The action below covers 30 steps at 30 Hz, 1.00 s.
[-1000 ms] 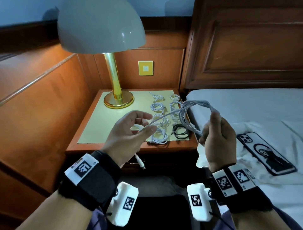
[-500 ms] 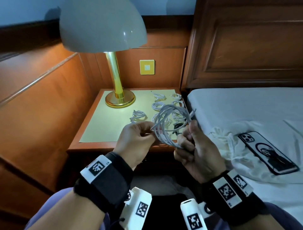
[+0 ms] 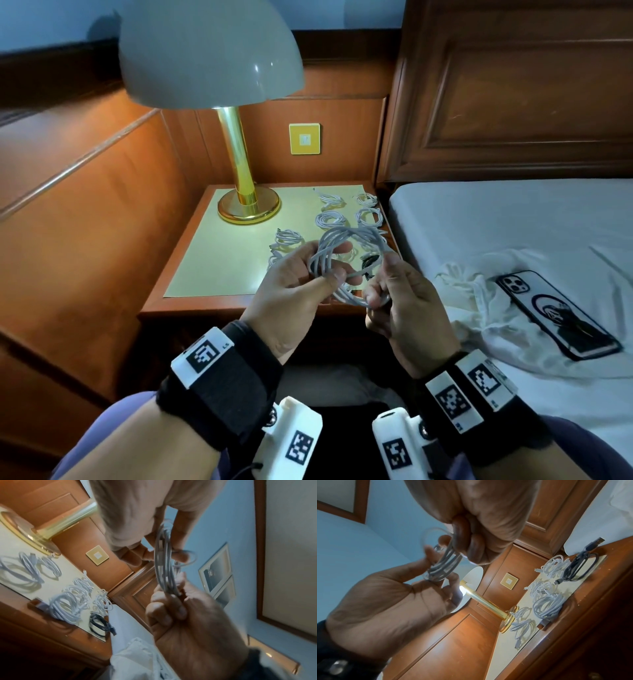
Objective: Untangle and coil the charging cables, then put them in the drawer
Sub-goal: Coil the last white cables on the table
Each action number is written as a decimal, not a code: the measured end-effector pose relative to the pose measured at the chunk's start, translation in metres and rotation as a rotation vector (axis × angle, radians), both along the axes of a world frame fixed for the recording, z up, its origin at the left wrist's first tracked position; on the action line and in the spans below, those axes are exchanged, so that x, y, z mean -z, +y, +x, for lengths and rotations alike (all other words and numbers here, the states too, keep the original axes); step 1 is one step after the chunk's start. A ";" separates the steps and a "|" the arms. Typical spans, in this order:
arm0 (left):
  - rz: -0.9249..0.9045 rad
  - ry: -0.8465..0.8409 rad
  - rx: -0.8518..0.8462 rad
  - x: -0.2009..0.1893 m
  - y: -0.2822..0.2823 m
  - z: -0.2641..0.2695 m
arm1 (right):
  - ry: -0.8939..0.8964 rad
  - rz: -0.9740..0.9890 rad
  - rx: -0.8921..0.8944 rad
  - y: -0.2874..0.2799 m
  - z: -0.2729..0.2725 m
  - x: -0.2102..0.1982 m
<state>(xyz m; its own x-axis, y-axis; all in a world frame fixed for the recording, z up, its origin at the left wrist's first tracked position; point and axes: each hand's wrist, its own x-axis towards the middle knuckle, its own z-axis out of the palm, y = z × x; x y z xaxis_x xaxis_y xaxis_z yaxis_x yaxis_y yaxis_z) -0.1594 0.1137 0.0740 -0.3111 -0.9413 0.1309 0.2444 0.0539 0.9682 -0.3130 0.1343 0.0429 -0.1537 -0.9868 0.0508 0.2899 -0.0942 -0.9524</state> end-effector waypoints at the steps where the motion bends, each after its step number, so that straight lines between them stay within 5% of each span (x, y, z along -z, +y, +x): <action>1: 0.010 0.043 0.018 -0.001 0.000 -0.001 | -0.001 -0.001 0.004 0.000 0.001 0.001; 6: 0.038 0.024 0.012 -0.001 0.000 -0.006 | 0.127 -0.021 0.051 -0.003 0.001 0.004; 14: -0.125 -0.535 -0.130 0.006 -0.007 0.003 | 0.148 -0.110 0.124 -0.003 -0.007 -0.004; 21: 0.019 -0.475 -0.149 0.006 -0.010 0.009 | 0.301 -0.177 0.185 -0.002 -0.006 0.000; 30: 0.090 -0.277 -0.237 0.011 -0.009 0.000 | -0.027 -0.129 0.066 0.000 0.001 -0.001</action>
